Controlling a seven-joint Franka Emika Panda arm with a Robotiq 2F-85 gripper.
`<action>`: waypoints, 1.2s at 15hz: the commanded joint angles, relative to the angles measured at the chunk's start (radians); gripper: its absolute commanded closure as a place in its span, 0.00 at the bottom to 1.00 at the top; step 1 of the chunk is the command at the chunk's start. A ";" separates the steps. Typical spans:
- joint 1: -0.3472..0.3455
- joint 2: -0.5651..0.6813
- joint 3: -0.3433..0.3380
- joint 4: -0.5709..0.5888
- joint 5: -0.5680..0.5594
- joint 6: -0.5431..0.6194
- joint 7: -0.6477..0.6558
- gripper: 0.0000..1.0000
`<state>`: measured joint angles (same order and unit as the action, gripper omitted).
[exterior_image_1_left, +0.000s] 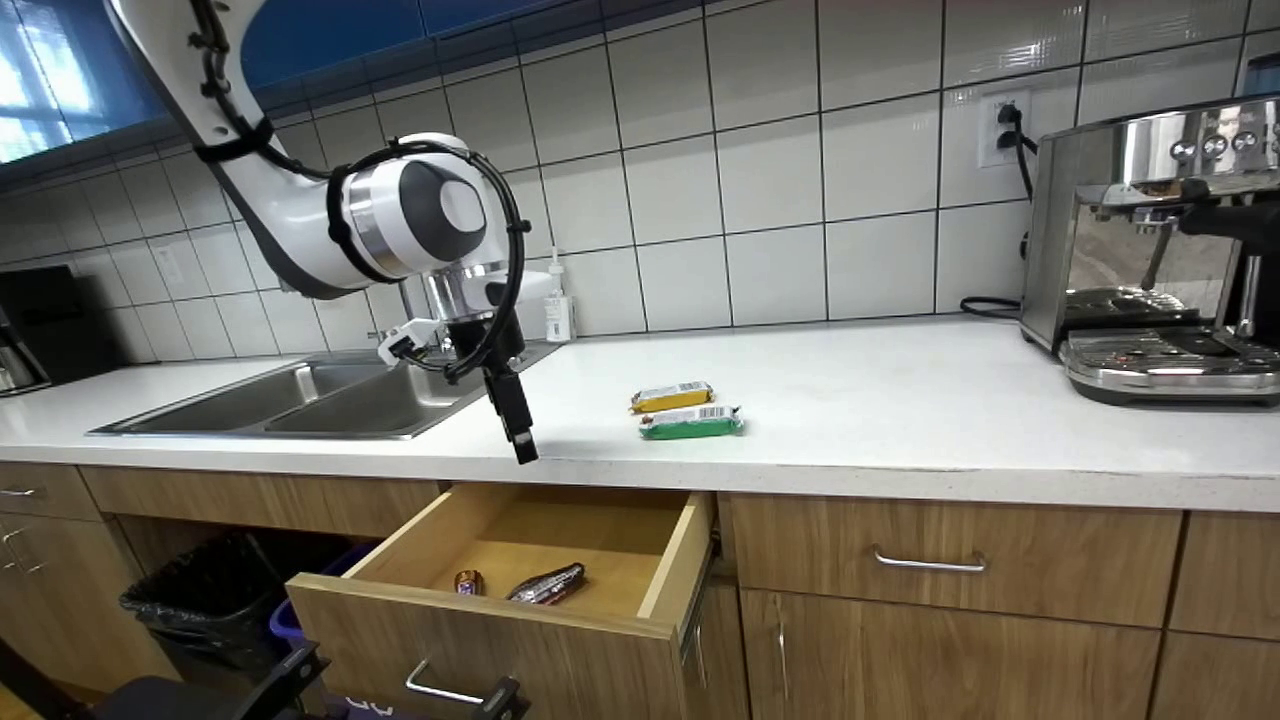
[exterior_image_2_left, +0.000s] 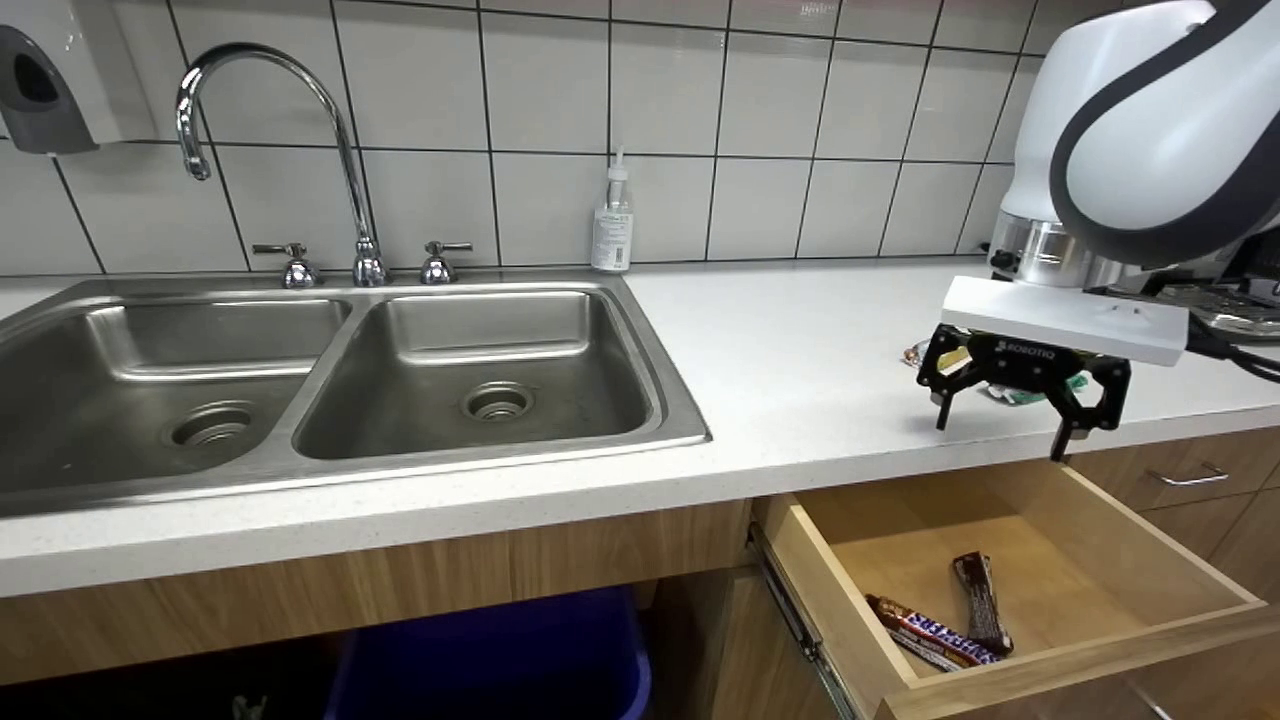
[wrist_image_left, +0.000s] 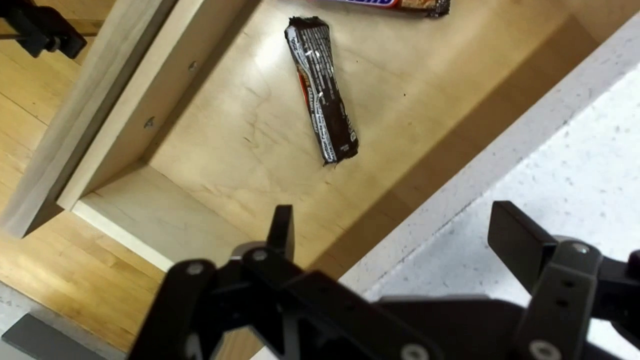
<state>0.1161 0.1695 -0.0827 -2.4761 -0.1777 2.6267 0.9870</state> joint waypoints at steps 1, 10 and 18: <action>-0.032 -0.006 -0.001 0.051 0.034 -0.042 -0.028 0.00; -0.083 0.043 -0.025 0.168 0.119 -0.056 -0.026 0.00; -0.111 0.115 -0.061 0.251 0.181 -0.067 -0.012 0.00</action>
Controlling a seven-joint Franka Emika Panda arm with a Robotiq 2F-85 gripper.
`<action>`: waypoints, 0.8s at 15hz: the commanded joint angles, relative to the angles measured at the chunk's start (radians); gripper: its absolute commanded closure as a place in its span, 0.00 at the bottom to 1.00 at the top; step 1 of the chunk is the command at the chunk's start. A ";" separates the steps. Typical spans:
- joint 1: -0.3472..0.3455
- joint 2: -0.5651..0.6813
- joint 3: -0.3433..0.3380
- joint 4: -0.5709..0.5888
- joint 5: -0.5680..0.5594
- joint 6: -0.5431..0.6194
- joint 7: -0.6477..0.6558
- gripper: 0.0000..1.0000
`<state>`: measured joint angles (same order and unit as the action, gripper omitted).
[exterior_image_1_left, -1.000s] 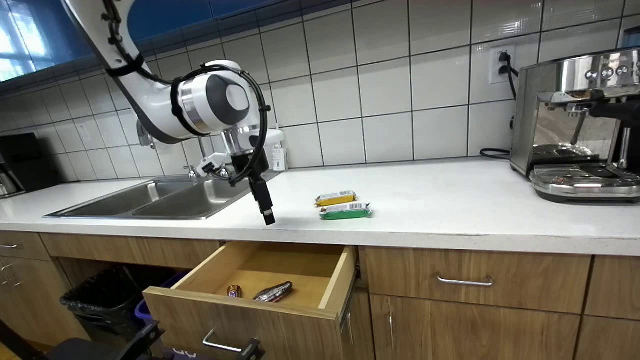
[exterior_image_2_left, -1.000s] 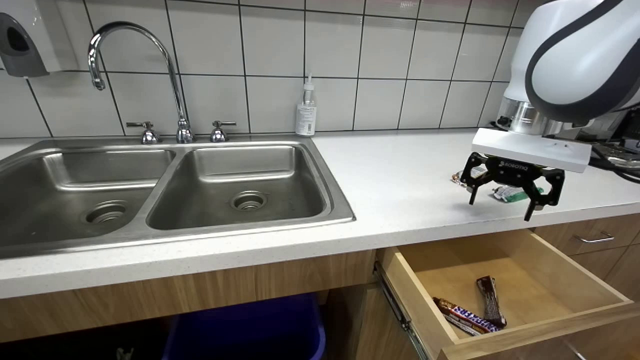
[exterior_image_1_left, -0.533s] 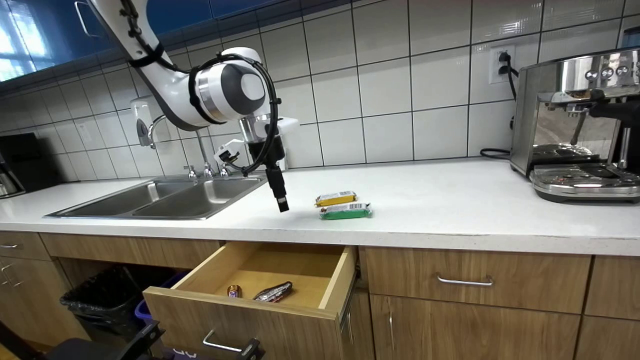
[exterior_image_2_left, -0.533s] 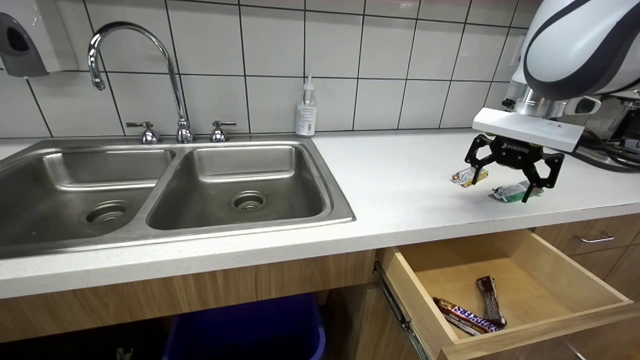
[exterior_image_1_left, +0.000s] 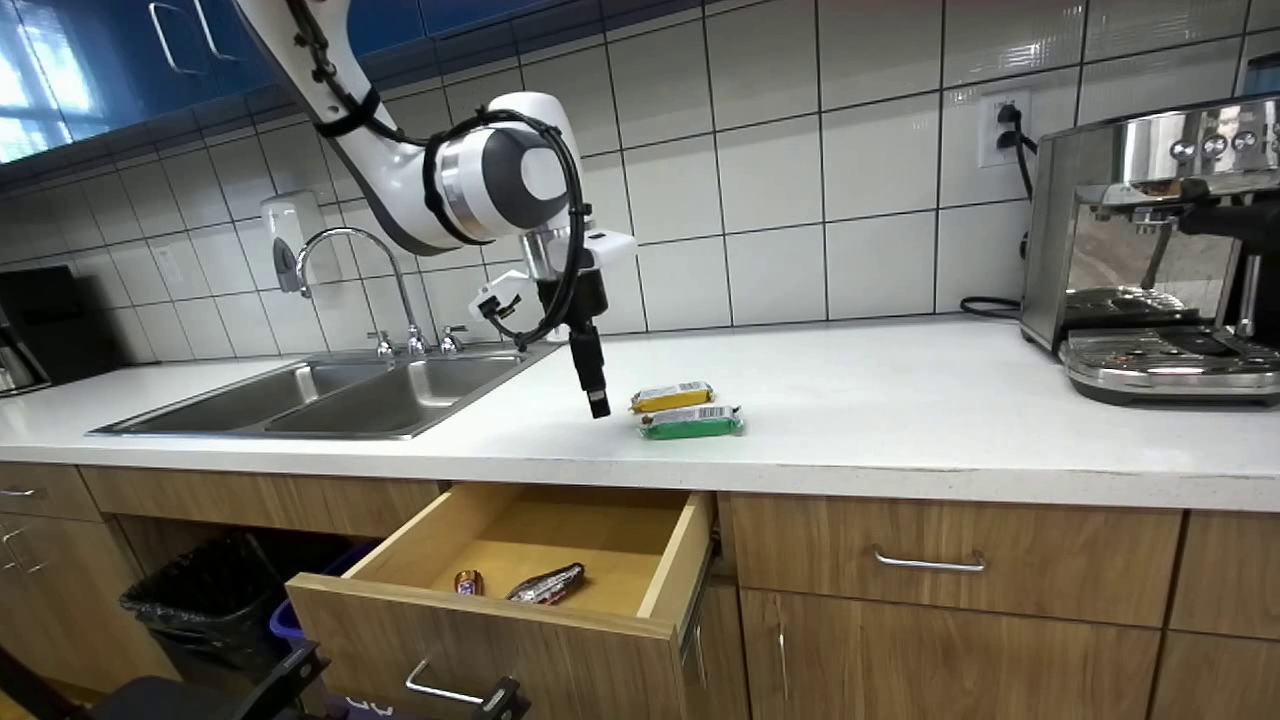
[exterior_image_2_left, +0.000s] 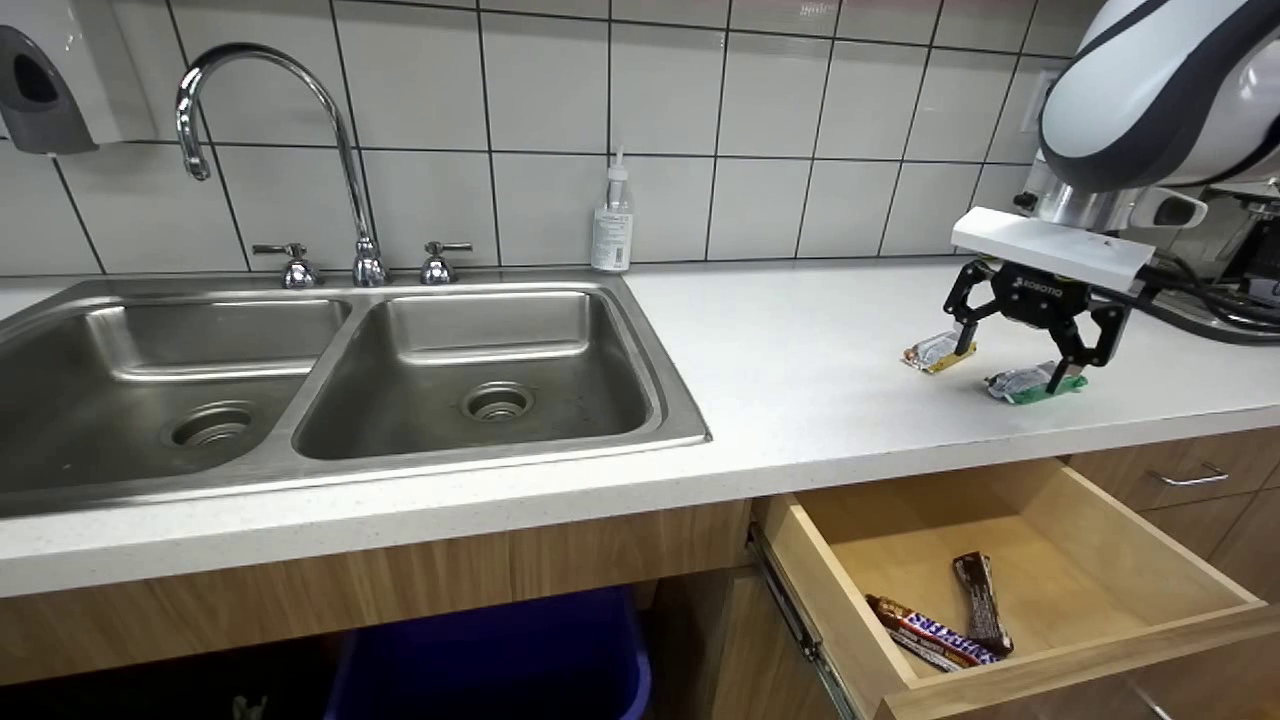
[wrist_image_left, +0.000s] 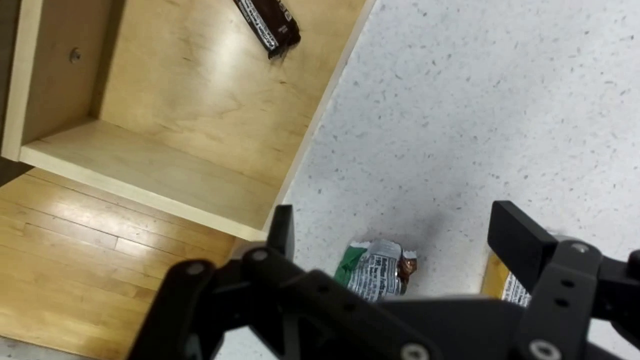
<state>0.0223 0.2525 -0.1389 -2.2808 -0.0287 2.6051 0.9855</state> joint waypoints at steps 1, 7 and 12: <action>-0.018 0.039 -0.010 0.064 0.036 -0.049 -0.007 0.00; -0.029 0.081 -0.042 0.104 0.063 -0.070 0.006 0.00; -0.043 0.114 -0.060 0.129 0.086 -0.077 0.012 0.00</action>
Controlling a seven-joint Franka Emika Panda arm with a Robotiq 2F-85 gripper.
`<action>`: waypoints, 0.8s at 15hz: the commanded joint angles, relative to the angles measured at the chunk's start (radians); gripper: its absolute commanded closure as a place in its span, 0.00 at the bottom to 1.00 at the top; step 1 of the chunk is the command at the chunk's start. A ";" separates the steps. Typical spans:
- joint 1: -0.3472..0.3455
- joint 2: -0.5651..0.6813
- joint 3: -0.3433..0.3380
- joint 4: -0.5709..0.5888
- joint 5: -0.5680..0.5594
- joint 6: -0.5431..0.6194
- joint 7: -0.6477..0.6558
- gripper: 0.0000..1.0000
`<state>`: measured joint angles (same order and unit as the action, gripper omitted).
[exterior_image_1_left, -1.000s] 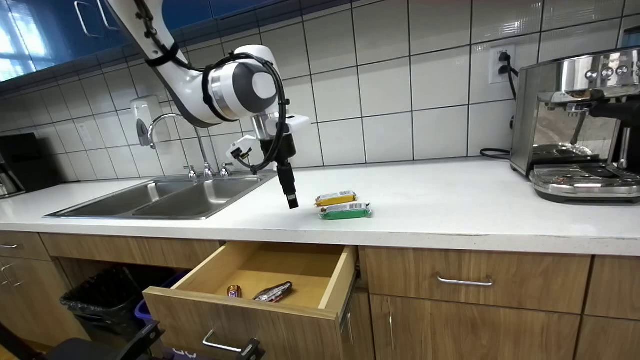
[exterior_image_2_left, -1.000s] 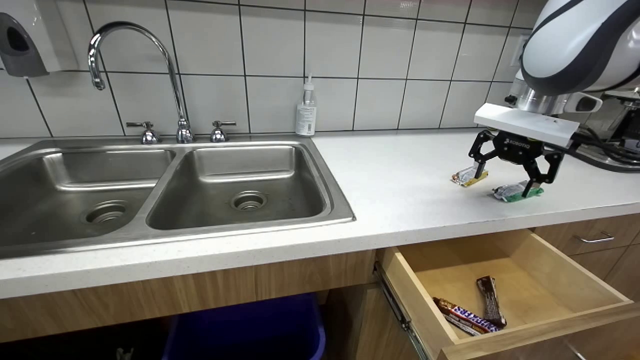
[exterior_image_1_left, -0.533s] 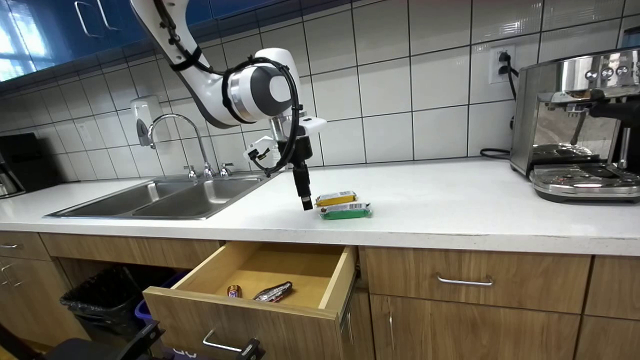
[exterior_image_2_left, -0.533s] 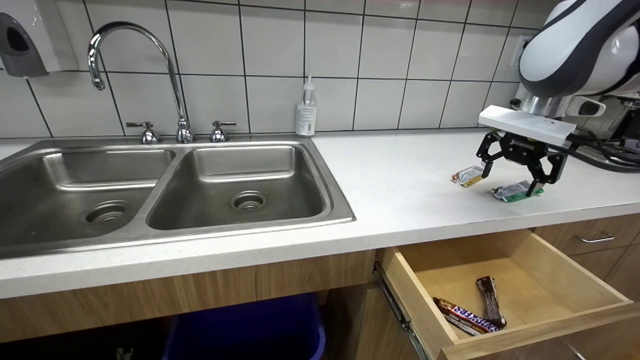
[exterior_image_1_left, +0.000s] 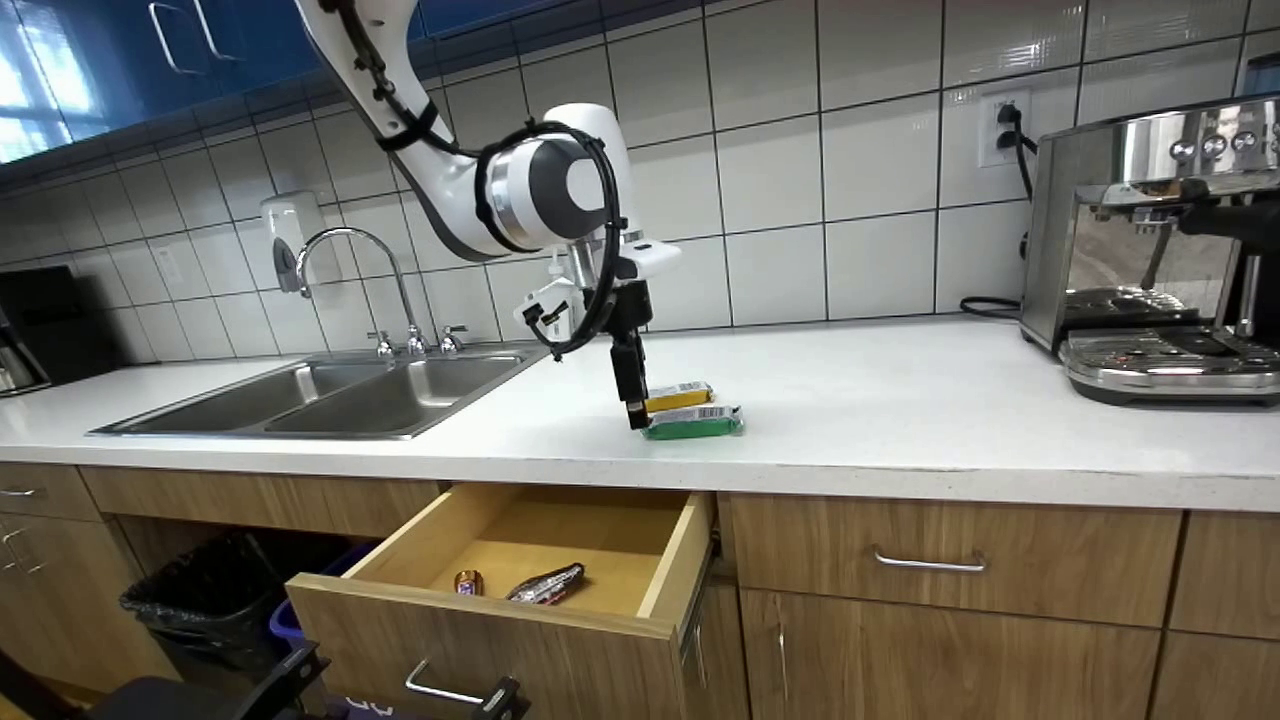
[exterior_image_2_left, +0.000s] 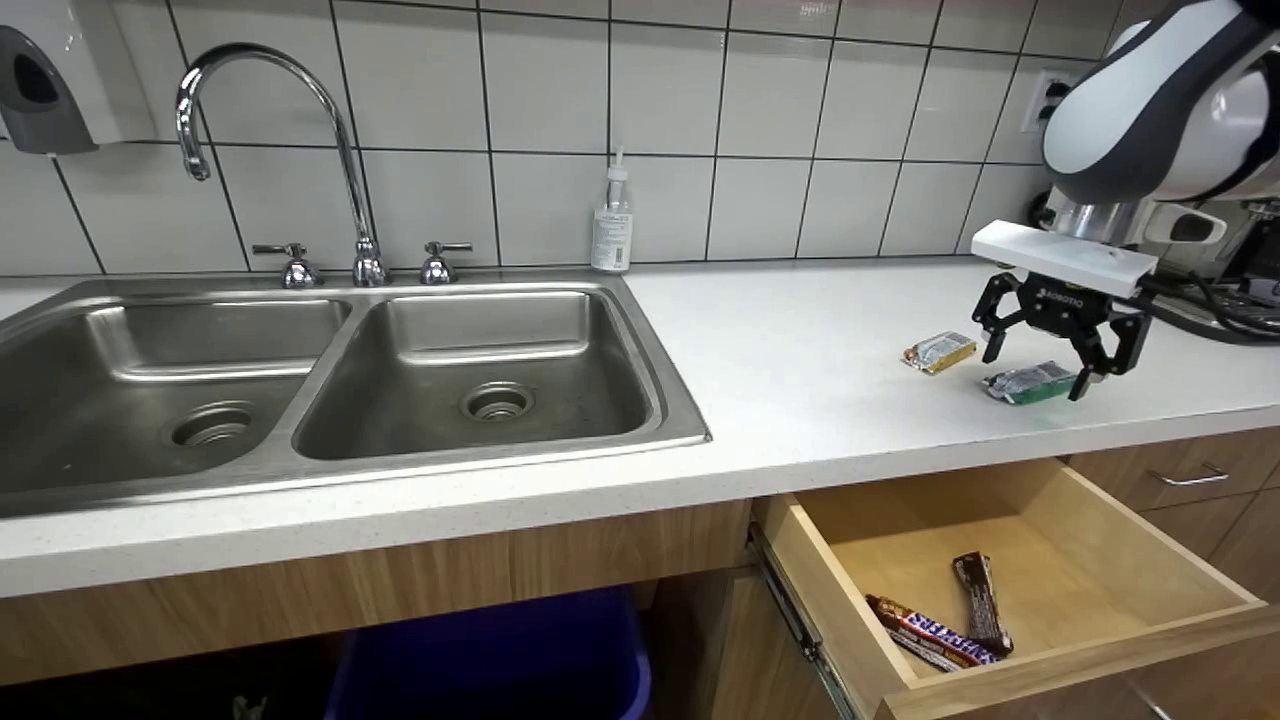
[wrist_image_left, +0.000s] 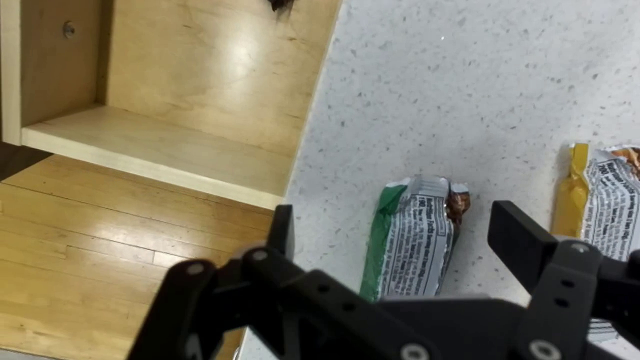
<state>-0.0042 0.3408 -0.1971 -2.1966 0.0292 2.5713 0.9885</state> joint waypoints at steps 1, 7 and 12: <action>-0.019 0.031 -0.003 0.050 0.037 -0.044 0.010 0.00; -0.034 0.076 -0.013 0.100 0.080 -0.051 0.015 0.00; -0.043 0.109 -0.014 0.138 0.105 -0.062 0.018 0.00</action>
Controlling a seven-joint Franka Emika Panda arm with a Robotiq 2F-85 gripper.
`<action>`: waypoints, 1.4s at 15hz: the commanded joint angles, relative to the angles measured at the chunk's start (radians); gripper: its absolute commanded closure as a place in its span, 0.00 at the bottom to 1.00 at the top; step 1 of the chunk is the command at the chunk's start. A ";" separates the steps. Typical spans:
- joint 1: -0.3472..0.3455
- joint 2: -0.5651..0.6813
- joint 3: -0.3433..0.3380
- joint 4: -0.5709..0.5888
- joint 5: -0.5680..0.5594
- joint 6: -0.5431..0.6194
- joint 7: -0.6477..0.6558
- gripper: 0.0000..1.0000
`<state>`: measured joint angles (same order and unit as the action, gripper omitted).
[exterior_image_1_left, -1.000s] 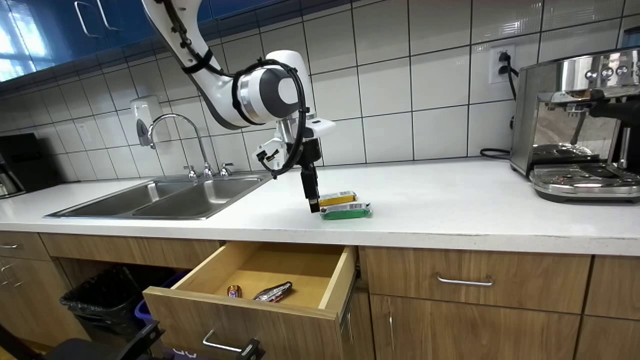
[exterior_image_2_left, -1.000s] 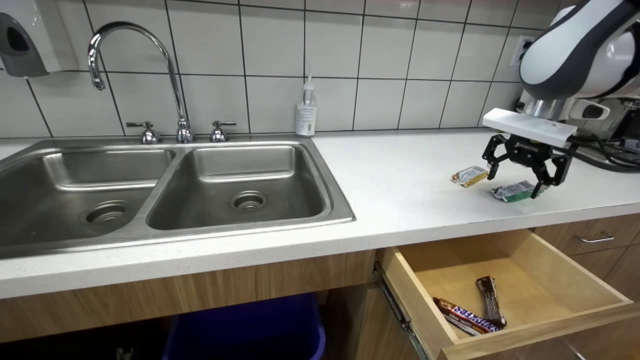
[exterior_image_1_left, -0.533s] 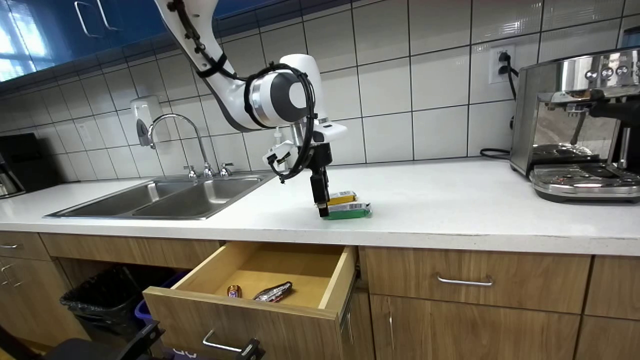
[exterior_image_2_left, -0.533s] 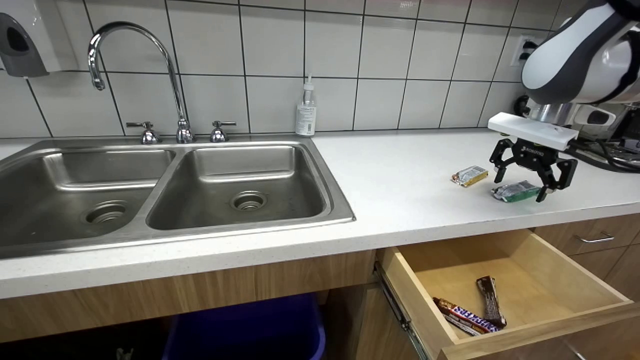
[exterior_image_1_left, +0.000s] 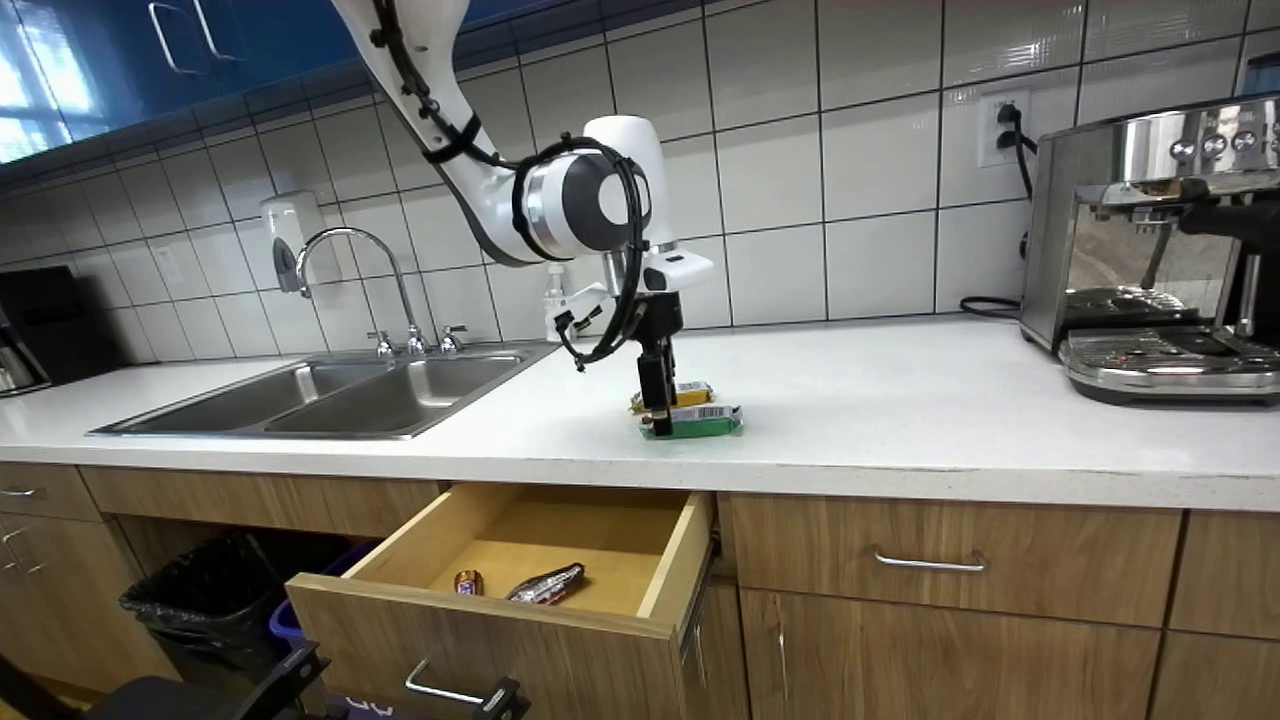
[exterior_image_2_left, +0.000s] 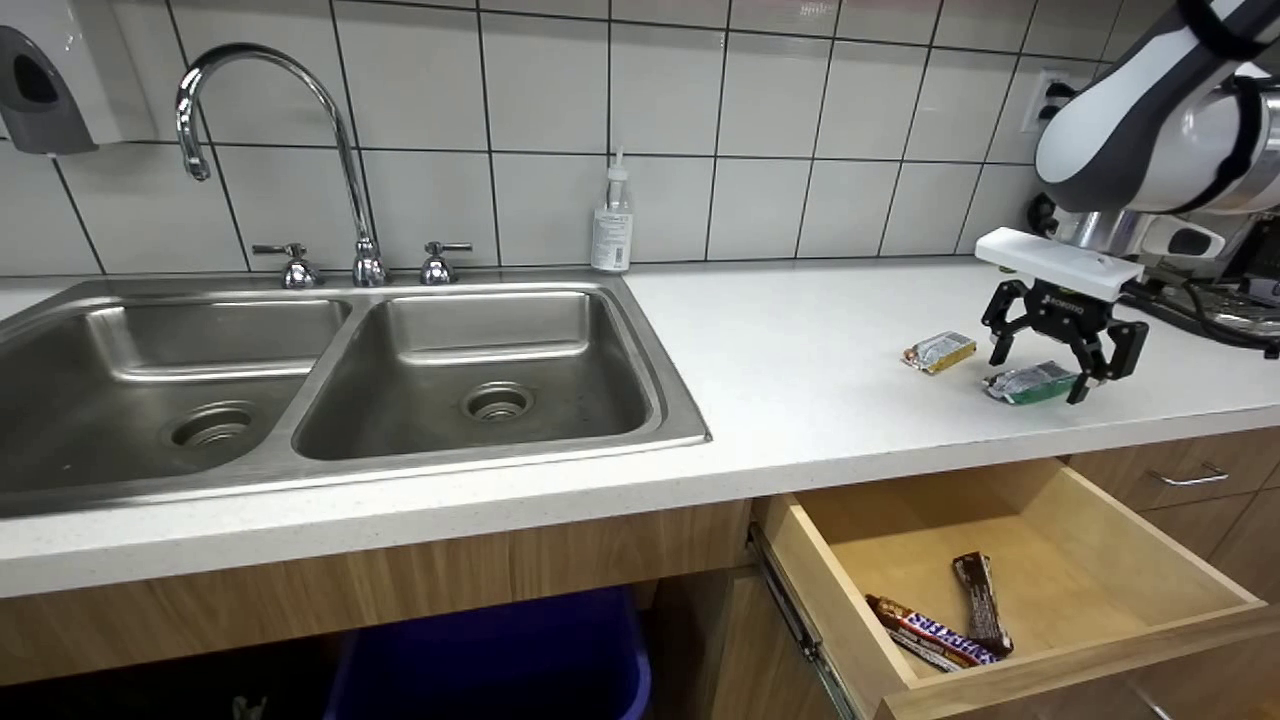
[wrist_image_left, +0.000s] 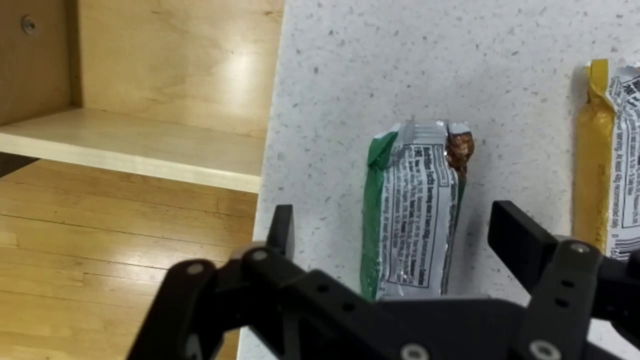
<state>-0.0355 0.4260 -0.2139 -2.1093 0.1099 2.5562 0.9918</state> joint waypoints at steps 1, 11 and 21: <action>-0.012 0.028 0.002 0.056 0.029 -0.049 0.015 0.00; -0.012 0.054 -0.004 0.095 0.040 -0.061 0.020 0.51; 0.001 0.022 -0.007 0.070 0.024 -0.059 0.018 0.86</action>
<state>-0.0376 0.4750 -0.2213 -2.0396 0.1359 2.5344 0.9986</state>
